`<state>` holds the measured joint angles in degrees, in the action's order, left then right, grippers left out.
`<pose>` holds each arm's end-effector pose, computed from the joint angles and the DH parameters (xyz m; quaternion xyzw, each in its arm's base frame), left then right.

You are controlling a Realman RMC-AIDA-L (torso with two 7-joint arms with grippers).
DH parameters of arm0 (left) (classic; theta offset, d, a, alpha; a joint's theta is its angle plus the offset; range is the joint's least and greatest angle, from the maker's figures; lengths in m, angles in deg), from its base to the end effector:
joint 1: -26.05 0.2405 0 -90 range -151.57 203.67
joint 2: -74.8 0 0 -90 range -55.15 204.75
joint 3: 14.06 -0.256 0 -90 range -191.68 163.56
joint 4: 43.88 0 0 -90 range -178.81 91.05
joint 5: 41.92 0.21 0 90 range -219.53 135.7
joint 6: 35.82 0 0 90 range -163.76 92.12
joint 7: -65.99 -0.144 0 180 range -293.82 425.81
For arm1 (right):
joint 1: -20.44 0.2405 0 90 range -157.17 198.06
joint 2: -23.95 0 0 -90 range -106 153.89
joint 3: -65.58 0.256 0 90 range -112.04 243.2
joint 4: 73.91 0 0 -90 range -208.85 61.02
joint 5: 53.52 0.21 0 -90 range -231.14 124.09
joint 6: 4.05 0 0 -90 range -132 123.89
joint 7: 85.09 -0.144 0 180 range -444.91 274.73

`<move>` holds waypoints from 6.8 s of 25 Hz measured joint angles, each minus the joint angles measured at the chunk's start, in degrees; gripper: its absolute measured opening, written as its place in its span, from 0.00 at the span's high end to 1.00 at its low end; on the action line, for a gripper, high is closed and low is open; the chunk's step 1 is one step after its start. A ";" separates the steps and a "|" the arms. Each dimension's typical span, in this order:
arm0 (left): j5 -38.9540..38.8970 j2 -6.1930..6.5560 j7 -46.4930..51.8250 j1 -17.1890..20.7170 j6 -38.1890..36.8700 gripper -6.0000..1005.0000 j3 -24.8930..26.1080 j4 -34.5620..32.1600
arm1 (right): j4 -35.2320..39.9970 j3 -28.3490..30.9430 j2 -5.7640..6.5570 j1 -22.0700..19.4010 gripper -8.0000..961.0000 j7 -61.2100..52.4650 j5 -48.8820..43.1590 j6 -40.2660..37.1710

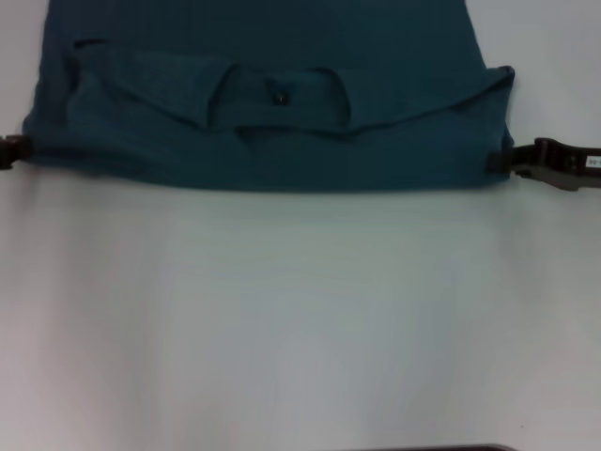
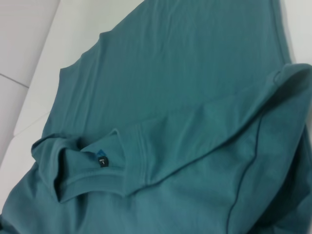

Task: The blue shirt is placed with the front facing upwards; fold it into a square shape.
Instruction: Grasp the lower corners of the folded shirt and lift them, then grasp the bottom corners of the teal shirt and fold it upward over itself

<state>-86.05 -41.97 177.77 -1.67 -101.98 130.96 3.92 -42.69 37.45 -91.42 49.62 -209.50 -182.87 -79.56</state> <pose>-0.3523 0.3575 0.0645 -0.8179 -0.4652 -0.0653 0.3321 0.3439 0.3290 0.0165 -0.7184 0.6441 0.2020 0.1681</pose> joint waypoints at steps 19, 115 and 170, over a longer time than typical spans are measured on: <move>-2.18 0.59 -8.96 7.83 -28.87 0.99 14.29 3.06 | 2.02 3.04 1.05 -10.79 0.87 10.02 1.12 -16.20; 0.91 4.37 -15.52 14.79 -39.18 0.99 17.20 -4.56 | 2.18 12.00 1.50 -20.86 0.81 17.18 -0.64 -31.81; -1.63 4.90 -0.94 -14.63 3.24 0.99 12.63 -11.49 | -2.50 7.22 2.39 12.57 0.78 5.22 -0.11 11.23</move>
<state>-87.68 -37.06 176.83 -16.31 -98.74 143.59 -7.58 -45.19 44.67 -89.03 62.19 -204.28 -182.98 -68.33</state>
